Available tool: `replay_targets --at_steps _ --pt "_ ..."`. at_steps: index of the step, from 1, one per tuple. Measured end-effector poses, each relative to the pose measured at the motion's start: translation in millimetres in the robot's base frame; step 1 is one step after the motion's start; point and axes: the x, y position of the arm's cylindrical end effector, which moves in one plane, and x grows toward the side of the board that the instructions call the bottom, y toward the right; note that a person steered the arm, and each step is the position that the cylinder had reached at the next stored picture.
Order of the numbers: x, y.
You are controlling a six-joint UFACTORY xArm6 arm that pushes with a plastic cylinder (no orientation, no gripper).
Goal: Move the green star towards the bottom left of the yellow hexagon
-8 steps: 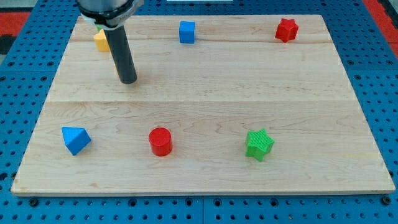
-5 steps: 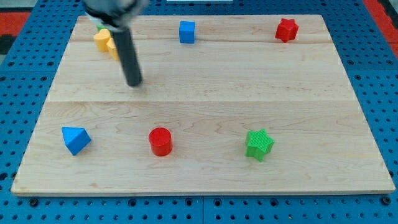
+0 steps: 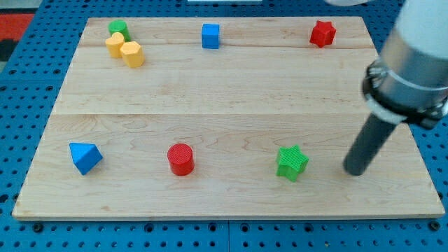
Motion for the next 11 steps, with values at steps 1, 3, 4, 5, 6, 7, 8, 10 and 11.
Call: replay_targets --at_steps 1,3,4,5,6,7,8,10,11 --pt "-20 -54" --pt "6 -76" --pt "-19 -109" --pt "-17 -164" --pt "14 -164" --pt "-14 -188" --pt "-80 -204" --pt "-100 -258" --pt "-173 -281"
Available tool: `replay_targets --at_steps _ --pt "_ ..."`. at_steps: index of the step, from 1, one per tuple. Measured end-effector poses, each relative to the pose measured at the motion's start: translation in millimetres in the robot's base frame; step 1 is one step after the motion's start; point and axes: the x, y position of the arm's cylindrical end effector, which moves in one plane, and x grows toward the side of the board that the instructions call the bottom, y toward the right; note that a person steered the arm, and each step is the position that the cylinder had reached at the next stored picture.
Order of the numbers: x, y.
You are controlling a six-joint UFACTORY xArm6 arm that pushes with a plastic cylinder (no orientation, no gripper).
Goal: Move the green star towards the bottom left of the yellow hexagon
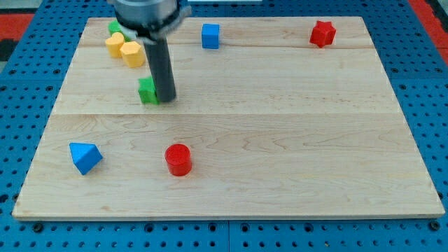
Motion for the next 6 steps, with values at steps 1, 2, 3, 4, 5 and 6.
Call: replay_targets --at_steps 1,2,3,4,5,6 --pt "-42 -44" --pt "-27 -47" --pt "-25 -47" --pt "-25 -47" --pt "-25 -47" --pt "-25 -47"
